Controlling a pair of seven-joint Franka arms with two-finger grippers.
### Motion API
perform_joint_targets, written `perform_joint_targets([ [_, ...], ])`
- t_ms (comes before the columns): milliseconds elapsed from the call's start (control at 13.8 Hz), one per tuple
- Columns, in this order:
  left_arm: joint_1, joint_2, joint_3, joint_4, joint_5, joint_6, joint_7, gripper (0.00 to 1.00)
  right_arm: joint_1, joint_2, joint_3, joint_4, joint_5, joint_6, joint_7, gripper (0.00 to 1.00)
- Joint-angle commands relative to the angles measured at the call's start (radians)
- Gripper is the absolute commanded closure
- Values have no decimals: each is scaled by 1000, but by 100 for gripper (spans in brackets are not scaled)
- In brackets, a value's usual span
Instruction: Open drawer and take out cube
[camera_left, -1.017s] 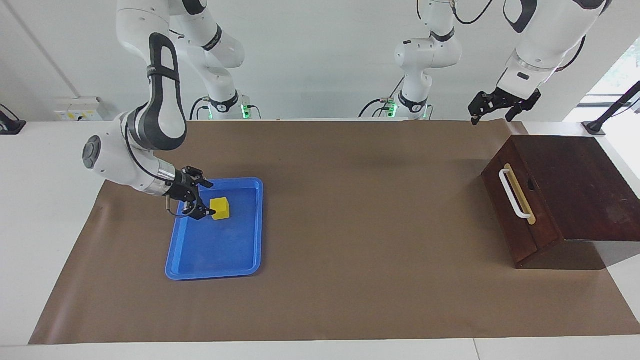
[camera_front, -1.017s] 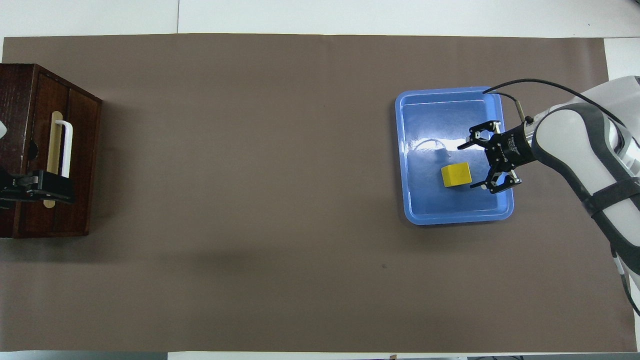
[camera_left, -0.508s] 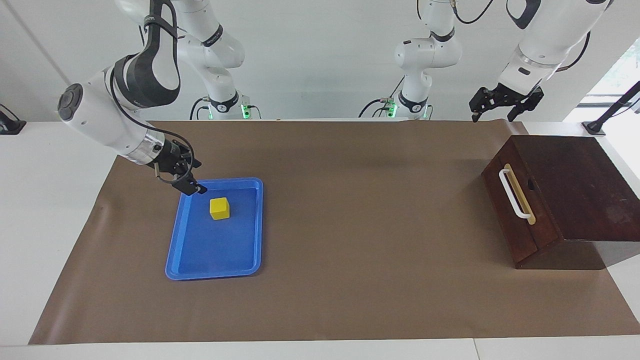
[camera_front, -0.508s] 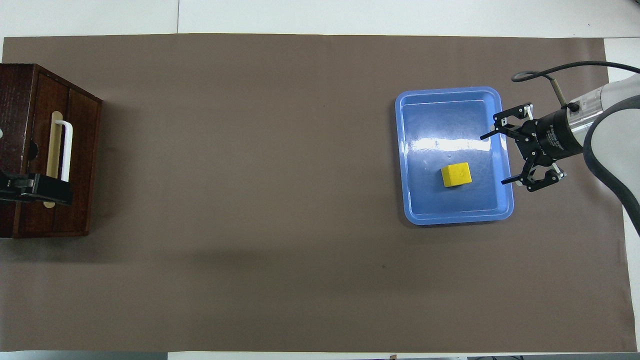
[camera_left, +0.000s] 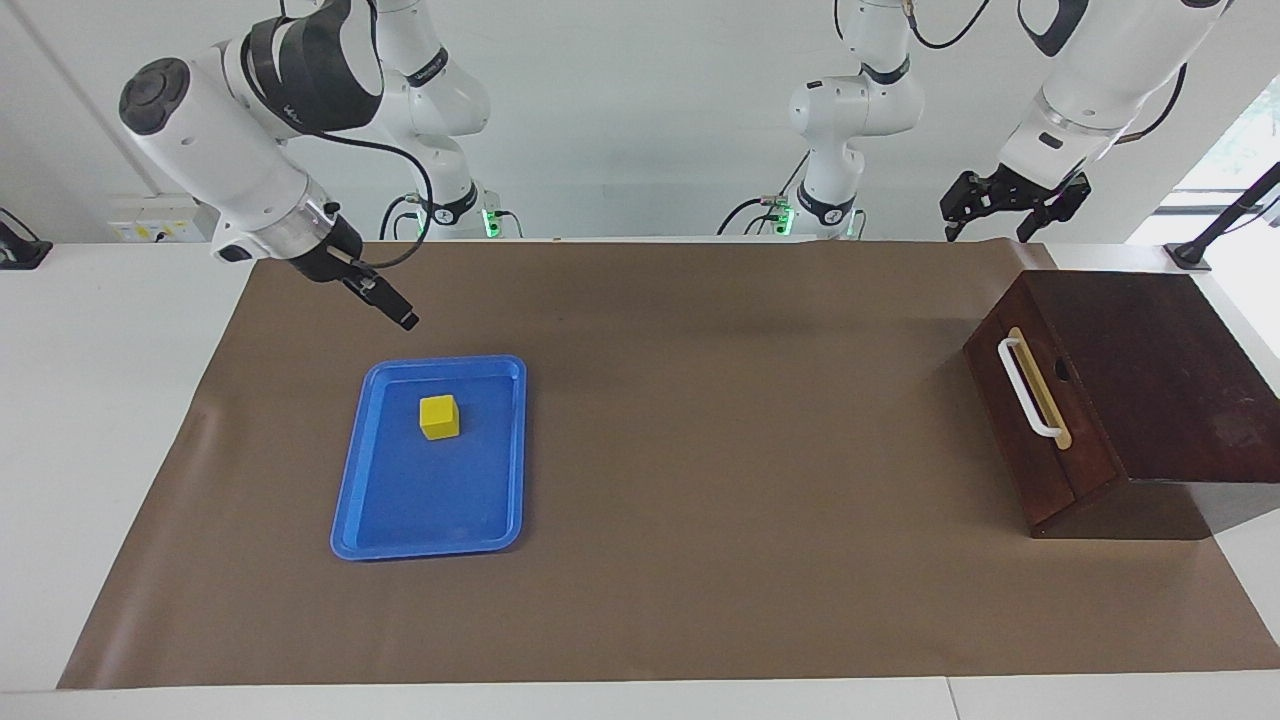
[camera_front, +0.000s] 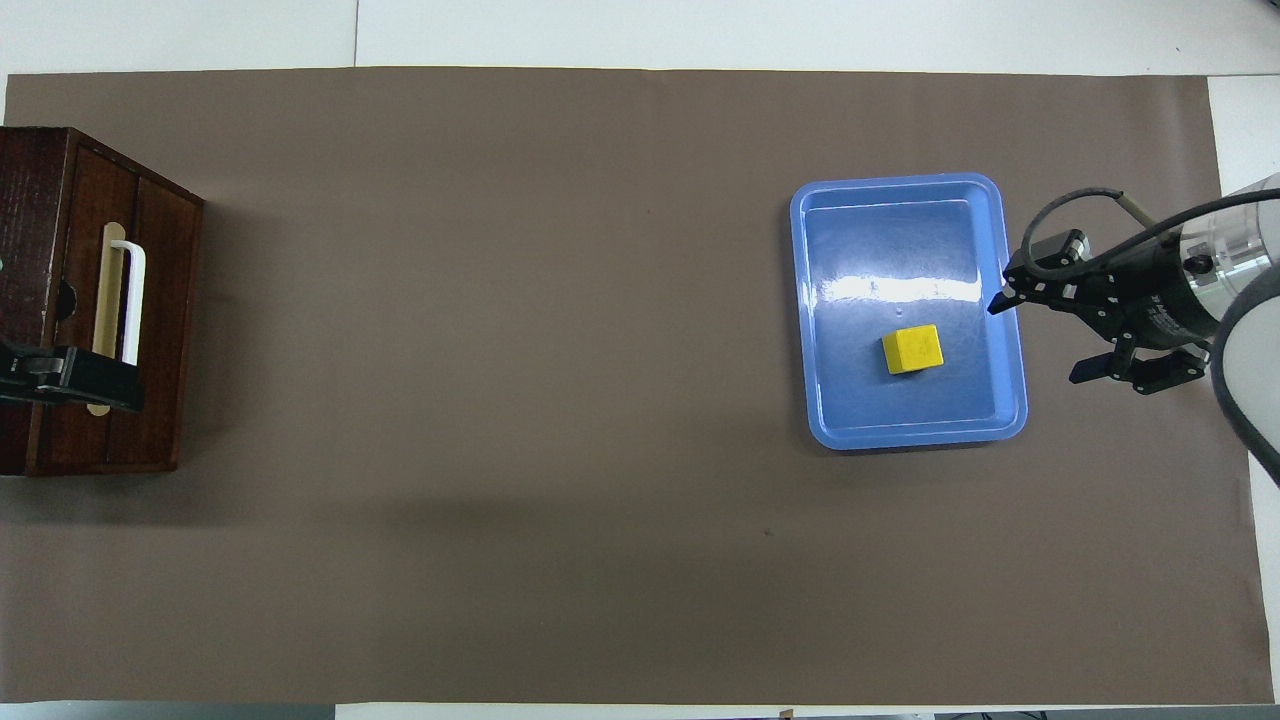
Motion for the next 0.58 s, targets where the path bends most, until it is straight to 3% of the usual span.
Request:
perform_joint_targets([
  [0,6,13,7,33,-23,-23,19,0,-3,-38,1,26,-66,-36,-250,0],
  [508,-6,-2,4,19,-20,-20,7,0,-14,-40,0,197,-228,-94,-814,0],
])
